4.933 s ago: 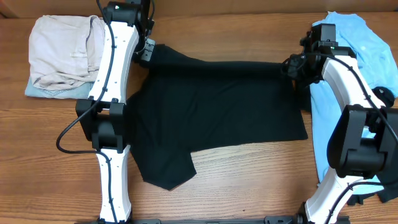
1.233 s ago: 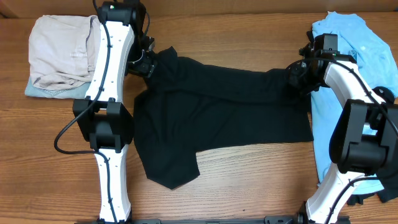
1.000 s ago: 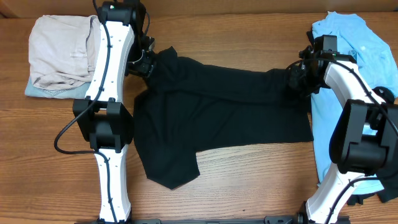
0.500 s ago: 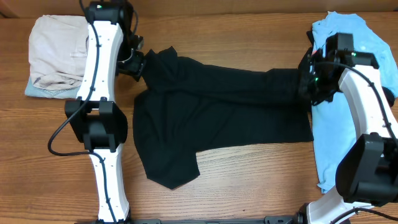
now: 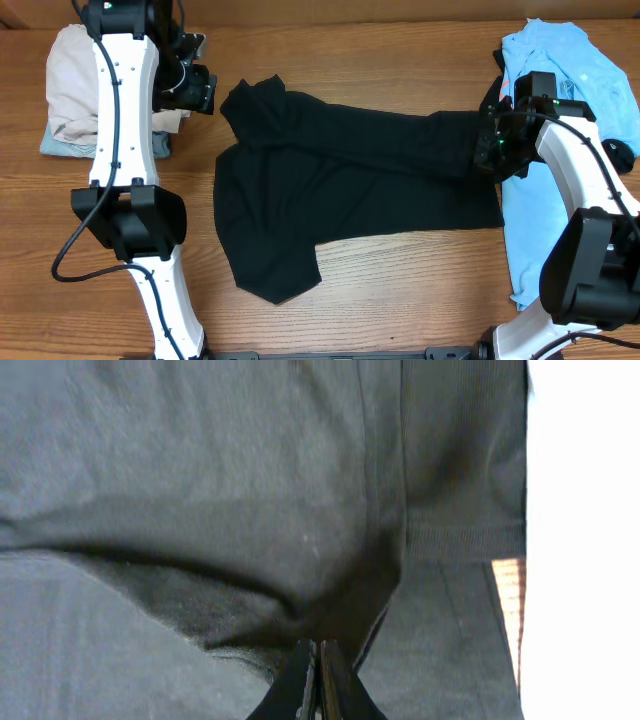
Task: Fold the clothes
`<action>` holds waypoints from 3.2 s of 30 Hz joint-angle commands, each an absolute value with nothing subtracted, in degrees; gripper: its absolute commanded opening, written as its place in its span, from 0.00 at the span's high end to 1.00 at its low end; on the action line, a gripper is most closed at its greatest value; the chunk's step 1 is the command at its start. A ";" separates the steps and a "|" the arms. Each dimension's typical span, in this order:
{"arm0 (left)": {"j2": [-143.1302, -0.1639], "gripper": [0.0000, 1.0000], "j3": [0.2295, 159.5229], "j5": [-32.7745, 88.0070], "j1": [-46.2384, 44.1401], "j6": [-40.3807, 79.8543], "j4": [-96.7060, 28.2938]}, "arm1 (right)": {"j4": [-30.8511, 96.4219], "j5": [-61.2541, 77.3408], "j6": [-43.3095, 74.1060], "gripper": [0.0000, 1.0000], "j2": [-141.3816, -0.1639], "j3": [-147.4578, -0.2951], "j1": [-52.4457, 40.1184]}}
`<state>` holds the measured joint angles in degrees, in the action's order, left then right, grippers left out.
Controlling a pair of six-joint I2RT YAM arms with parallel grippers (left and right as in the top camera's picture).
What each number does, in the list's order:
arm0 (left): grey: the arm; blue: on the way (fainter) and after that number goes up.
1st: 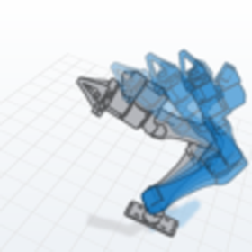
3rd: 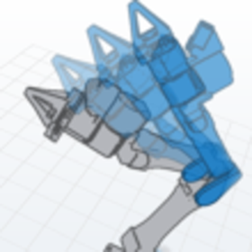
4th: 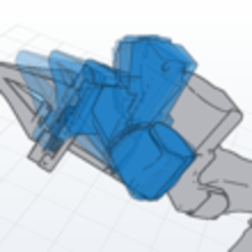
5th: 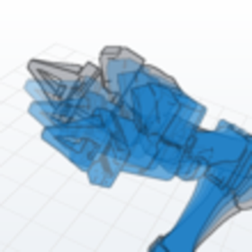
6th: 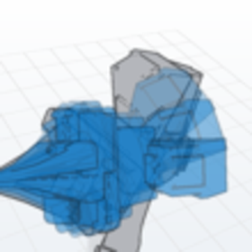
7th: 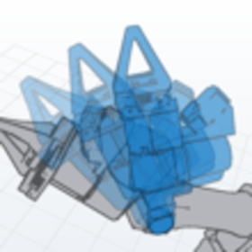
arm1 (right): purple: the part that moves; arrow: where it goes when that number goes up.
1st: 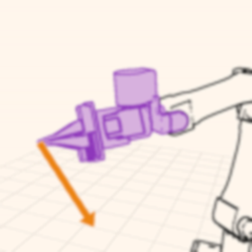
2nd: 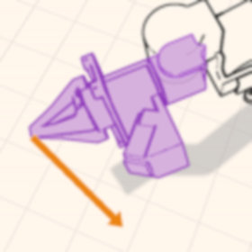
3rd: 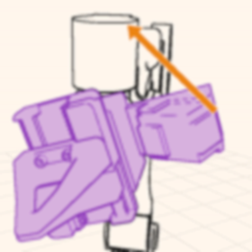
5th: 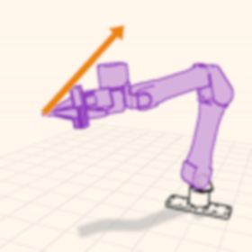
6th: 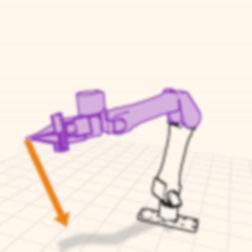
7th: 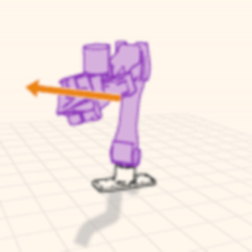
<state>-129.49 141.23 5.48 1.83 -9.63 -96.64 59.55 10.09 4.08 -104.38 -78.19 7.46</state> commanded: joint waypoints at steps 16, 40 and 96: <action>-133.47 0.21 116.53 7.31 0.67 13.78 -71.77 | 59.22 10.15 4.51 0.96 -104.25 -78.22 7.51; -133.51 0.50 103.26 10.20 -0.36 21.91 -48.05 | 58.98 10.11 4.69 0.96 -104.27 -78.22 7.51; -125.12 0.46 138.06 10.85 -2.46 -0.91 -74.56 | 60.58 10.09 4.25 0.96 -104.27 -100.57 7.51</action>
<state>-121.49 138.76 10.90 1.61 10.07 -71.70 60.51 10.50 4.45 -104.42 -99.11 7.46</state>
